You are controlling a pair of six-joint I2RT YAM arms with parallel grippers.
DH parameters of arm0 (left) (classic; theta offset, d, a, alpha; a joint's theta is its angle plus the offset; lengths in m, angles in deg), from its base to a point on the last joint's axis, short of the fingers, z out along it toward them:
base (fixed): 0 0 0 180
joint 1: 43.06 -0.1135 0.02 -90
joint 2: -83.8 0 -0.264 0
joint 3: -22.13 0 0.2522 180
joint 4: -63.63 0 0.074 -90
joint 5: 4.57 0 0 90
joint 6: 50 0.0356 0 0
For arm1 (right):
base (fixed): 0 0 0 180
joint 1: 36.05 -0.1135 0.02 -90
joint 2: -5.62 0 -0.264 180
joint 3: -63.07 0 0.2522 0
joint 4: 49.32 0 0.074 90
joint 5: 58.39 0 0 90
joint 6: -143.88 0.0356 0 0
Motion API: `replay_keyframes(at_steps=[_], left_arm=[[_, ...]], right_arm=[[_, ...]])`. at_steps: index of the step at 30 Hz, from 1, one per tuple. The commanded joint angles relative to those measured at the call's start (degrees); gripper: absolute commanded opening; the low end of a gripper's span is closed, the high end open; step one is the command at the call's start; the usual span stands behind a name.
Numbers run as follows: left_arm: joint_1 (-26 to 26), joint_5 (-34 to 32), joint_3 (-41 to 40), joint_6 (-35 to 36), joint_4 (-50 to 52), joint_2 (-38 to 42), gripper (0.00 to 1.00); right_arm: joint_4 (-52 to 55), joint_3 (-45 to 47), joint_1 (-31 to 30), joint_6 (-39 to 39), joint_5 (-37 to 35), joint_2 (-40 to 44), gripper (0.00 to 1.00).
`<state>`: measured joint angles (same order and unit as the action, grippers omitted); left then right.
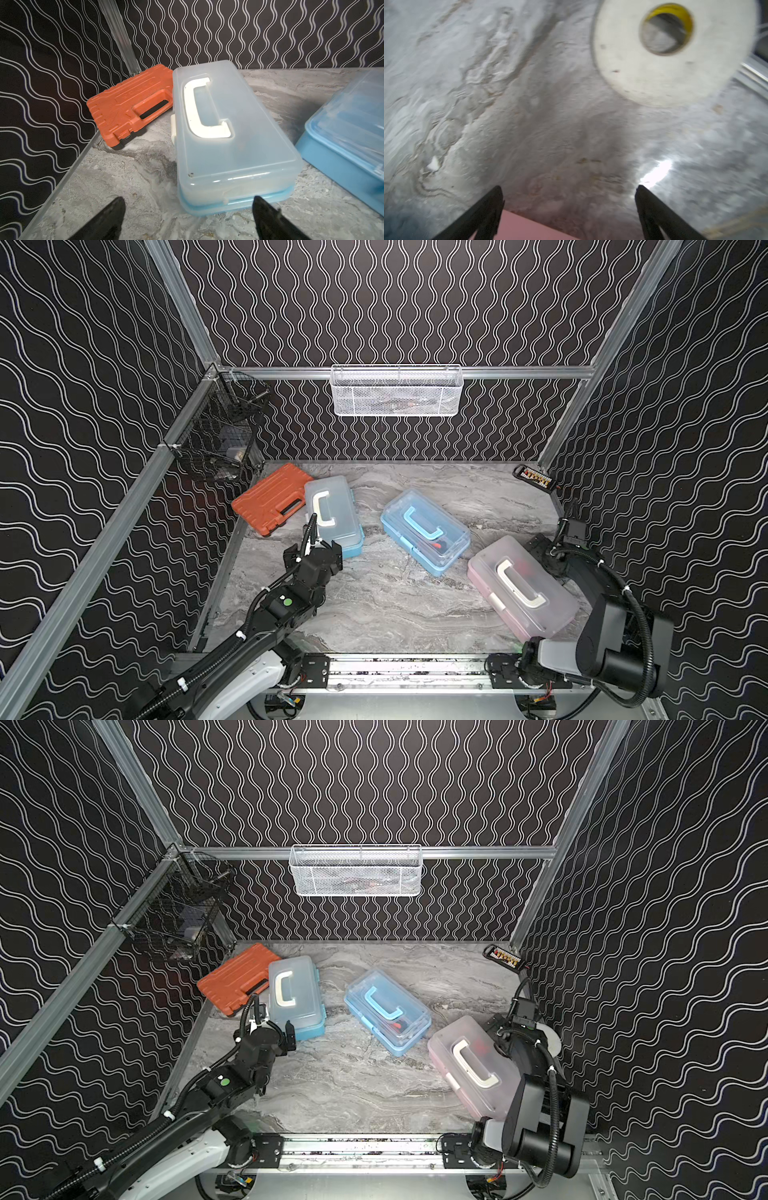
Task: Close toolboxes
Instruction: Move the toolbox to the center of the board, then reset both arms
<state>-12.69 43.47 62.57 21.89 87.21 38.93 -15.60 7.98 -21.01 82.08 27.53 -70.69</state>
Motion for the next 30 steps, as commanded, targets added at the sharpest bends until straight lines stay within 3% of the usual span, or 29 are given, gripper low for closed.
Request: replay_keyframes(at_steps=[1,4,10,16,24,27,30], left_arm=[[-1.40,-0.96,-0.72,-0.35,-3.14,-0.62,0.99],[-2.98,-0.10,-1.25,-0.39,-3.54,-0.63,0.99],[-4.79,0.50,-2.39,0.35,-4.60,-0.49,0.99],[-6.93,1.50,-3.54,1.29,-7.20,-1.63,0.99],[-12.25,4.69,-4.72,2.13,-11.45,-3.68,0.99],[-13.44,5.32,-4.88,3.03,-13.13,-4.72,0.99],[-14.26,6.41,-5.46,3.92,-14.85,-5.55,0.99]], right_arm=[[-4.55,-0.56,-5.98,-3.08,-2.21,-0.82,0.99],[-7.10,-0.71,-10.90,-3.09,-4.27,-2.39,0.99],[-13.08,-0.56,-12.66,-4.84,1.30,-5.42,0.99],[-15.37,-1.72,-14.17,-10.03,-2.56,-6.56,0.99],[-41.06,11.70,-14.08,-17.41,-9.62,-1.91,0.99],[-52.74,16.72,-14.02,-19.08,-10.63,-3.60,0.99],[-56.90,16.78,-13.99,-20.71,-10.49,-6.68,0.99]])
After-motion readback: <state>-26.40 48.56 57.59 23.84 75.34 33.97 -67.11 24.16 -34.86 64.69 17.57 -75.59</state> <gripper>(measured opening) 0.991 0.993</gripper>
